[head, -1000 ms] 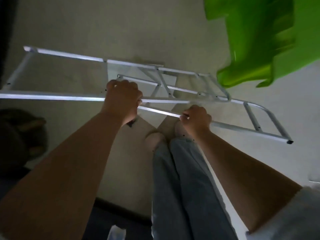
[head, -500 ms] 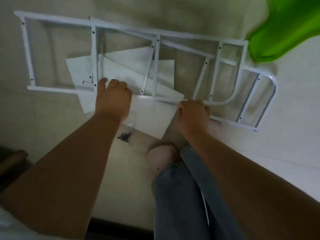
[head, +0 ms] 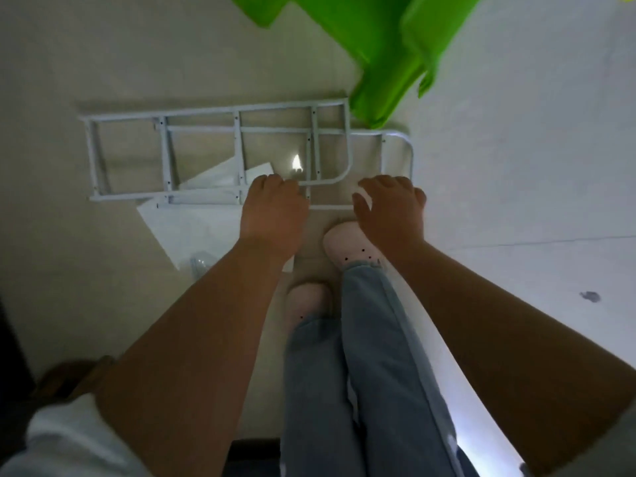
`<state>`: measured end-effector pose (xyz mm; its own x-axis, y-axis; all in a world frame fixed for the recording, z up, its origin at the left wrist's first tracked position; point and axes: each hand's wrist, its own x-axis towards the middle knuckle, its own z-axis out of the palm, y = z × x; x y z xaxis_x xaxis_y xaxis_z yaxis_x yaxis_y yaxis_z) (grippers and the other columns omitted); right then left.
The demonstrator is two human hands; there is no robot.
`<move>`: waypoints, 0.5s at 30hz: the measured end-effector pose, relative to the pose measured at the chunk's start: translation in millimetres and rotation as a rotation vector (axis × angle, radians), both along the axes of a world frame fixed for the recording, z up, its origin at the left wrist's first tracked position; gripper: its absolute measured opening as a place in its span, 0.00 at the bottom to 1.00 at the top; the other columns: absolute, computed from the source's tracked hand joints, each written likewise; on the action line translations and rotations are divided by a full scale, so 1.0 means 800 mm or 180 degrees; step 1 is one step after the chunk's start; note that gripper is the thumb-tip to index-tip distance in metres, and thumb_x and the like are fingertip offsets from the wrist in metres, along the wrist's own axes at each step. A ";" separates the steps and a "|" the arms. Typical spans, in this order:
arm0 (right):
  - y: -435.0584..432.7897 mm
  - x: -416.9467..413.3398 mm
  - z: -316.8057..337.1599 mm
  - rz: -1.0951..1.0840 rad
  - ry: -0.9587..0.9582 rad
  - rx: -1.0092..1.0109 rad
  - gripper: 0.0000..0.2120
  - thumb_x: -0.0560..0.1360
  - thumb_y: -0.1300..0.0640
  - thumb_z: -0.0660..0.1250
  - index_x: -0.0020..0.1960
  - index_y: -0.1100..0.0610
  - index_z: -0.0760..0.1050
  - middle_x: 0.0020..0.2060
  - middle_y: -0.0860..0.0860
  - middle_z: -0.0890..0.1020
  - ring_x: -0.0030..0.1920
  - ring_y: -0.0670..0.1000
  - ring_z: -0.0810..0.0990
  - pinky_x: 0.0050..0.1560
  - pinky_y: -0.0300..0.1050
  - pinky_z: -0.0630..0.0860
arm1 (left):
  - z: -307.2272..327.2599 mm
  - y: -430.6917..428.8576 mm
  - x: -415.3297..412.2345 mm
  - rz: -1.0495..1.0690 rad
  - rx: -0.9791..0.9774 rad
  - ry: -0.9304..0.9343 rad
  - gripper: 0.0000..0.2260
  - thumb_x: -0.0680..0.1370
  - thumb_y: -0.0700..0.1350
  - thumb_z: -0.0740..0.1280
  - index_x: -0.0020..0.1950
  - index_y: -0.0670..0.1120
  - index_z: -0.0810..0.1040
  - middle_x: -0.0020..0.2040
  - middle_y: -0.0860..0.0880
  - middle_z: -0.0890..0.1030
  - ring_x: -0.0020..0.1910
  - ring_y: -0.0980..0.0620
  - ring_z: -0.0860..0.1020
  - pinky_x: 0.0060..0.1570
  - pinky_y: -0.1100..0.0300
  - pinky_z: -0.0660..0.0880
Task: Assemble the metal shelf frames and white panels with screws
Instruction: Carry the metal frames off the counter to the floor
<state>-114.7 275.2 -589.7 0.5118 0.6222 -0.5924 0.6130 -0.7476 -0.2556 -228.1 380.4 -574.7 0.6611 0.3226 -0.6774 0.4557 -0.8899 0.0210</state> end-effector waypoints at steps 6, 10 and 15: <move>-0.086 0.067 0.163 -0.0708 -0.0393 0.0446 0.16 0.77 0.52 0.58 0.63 0.53 0.73 0.62 0.50 0.76 0.65 0.55 0.68 0.63 0.49 0.59 | 0.152 -0.048 0.089 -0.0578 0.0154 -0.0490 0.12 0.76 0.38 0.58 0.57 0.42 0.75 0.58 0.44 0.73 0.60 0.43 0.68 0.62 0.53 0.61; -0.144 0.118 0.266 -0.1490 -0.0717 0.0967 0.18 0.73 0.52 0.58 0.59 0.56 0.78 0.57 0.52 0.80 0.62 0.57 0.72 0.62 0.52 0.61 | 0.254 -0.094 0.178 -0.1009 0.0325 -0.0723 0.14 0.75 0.41 0.58 0.59 0.43 0.74 0.63 0.44 0.71 0.63 0.42 0.67 0.61 0.51 0.61; -0.227 0.214 0.361 -0.2020 -0.0958 0.1061 0.18 0.76 0.49 0.58 0.62 0.53 0.74 0.61 0.49 0.76 0.65 0.54 0.69 0.65 0.48 0.59 | 0.366 -0.171 0.314 -0.1404 0.0514 -0.1135 0.15 0.76 0.41 0.58 0.62 0.43 0.72 0.66 0.44 0.68 0.65 0.42 0.64 0.64 0.50 0.59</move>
